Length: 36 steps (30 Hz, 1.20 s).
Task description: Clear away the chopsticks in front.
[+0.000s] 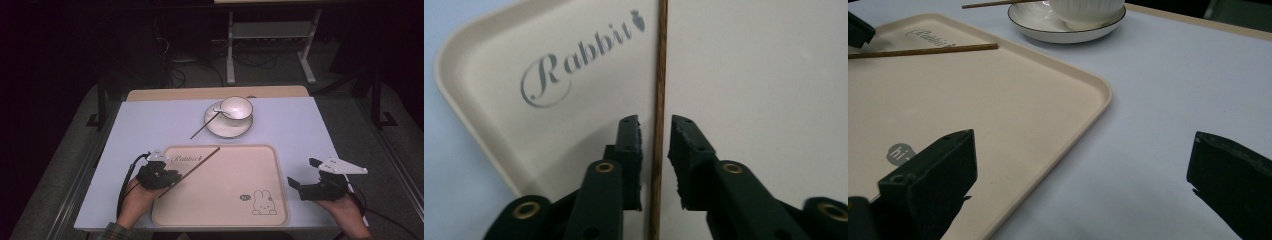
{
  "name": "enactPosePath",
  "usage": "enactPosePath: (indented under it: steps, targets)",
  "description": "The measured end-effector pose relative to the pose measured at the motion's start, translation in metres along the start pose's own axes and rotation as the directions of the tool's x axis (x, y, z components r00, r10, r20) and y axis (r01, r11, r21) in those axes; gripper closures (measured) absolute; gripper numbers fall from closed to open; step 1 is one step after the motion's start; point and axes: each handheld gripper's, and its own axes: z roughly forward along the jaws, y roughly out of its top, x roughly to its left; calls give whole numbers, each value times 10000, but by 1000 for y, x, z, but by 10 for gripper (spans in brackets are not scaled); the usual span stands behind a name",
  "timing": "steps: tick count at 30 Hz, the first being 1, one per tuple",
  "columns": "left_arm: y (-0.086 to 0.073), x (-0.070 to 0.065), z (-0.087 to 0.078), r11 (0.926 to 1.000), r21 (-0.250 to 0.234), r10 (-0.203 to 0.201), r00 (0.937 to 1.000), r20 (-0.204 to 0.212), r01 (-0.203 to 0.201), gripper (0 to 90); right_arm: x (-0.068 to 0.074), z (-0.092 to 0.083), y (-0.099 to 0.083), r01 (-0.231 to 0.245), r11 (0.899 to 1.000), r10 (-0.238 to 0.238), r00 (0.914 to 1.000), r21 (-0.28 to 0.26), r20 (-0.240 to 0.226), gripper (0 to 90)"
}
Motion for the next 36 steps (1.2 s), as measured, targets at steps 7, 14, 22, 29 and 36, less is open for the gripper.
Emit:
enactPosePath:
  steps: [7,14,22,29,36]
  targets:
    - [15,7,1,9992,-386,122,9998,139,-117,466,2,0,0,76,10000,-76,9999,-7,-75,0]
    - [42,10,11,9961,-513,731,9967,357,-713,318,4,1,0,149,9999,-149,9998,33,-108,0]
    - [80,19,24,9906,-728,1195,9915,519,-1156,263,3,1,0,189,9998,-188,9997,44,-121,0]
    - [111,35,40,9889,-934,1212,9910,576,-1155,288,3,1,0,191,9998,-190,9997,67,-135,0]
    - [144,48,57,9874,-994,1269,9914,316,-1232,461,3,2,0,227,9997,-225,9996,65,-171,0]
